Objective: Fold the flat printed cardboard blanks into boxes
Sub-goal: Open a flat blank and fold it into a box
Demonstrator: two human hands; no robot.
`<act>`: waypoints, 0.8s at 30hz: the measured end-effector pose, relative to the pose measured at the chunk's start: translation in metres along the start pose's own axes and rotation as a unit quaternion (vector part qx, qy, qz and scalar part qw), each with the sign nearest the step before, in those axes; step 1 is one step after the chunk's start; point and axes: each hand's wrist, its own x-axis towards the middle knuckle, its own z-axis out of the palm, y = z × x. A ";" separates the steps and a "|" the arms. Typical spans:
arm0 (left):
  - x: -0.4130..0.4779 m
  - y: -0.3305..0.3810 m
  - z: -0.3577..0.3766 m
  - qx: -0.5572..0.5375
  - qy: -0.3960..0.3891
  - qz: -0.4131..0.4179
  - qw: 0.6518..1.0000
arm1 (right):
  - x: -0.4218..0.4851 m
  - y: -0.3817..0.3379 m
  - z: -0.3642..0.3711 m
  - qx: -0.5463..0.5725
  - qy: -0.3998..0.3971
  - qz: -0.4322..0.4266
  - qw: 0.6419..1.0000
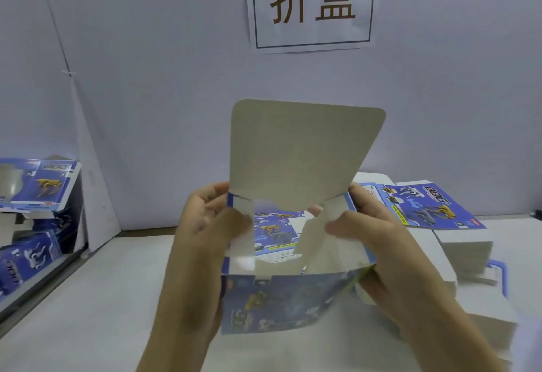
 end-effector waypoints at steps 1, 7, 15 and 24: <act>-0.001 0.001 0.001 -0.042 0.014 0.015 0.999 | 0.000 0.000 -0.002 -0.055 0.022 -0.013 0.998; -0.006 0.000 0.004 -0.139 0.084 0.161 0.974 | 0.000 -0.004 -0.017 -0.215 0.119 -0.056 0.968; -0.025 -0.010 0.013 0.404 -0.030 0.304 0.862 | 0.002 -0.005 -0.016 -0.126 0.241 -0.079 0.959; -0.012 -0.009 0.001 0.411 -0.020 0.247 0.877 | 0.003 -0.005 -0.020 -0.080 0.059 -0.061 0.993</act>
